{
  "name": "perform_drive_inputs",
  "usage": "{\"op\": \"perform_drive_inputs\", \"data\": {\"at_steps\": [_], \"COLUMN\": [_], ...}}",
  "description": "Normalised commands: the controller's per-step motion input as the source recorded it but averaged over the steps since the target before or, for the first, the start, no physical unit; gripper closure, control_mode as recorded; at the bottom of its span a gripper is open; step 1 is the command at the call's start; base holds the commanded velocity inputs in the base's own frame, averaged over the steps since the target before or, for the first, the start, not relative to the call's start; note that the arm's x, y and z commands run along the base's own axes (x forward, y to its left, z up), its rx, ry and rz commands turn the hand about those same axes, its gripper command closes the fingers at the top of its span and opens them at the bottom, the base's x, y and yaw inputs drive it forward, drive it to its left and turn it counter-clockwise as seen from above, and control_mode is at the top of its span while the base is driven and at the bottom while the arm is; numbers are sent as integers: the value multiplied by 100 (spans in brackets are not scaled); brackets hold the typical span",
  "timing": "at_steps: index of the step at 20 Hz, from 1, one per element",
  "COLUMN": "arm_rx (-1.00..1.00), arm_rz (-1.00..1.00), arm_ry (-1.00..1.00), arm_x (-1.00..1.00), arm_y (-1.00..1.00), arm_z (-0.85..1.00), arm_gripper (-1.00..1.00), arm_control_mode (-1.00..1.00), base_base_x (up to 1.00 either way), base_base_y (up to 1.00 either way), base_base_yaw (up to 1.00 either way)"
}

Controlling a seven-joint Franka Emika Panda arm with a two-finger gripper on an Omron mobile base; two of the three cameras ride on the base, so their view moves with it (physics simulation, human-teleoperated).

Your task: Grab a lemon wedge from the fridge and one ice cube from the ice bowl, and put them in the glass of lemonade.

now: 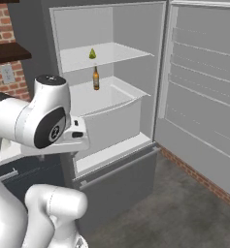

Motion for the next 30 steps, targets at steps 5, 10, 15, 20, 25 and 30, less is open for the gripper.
{"op": "perform_drive_inputs", "data": {"at_steps": [5, 10, 15, 20, 25, 30], "arm_rx": [0, 0, 0, 0, 0, 0], "arm_rz": [0, 0, 0, 0, 0, 0], "arm_ry": [0, 0, 0, 0, 0, 0], "arm_x": [0, 0, 0, 0, 0, 0], "arm_y": [0, 0, 0, 0, 0, 0], "arm_z": [0, 0, 0, 0, 0, 0], "arm_gripper": [-100, -100, -100, -100, -100, -100], "arm_control_mode": [100, 100, 100, 100, 100, 100], "base_base_x": [6, 3, 9, 31, 33, 62], "base_base_y": [-50, -98, -94, -68, -46, -17], "base_base_yaw": [10, 41, 57, 55, 46, 23]}}
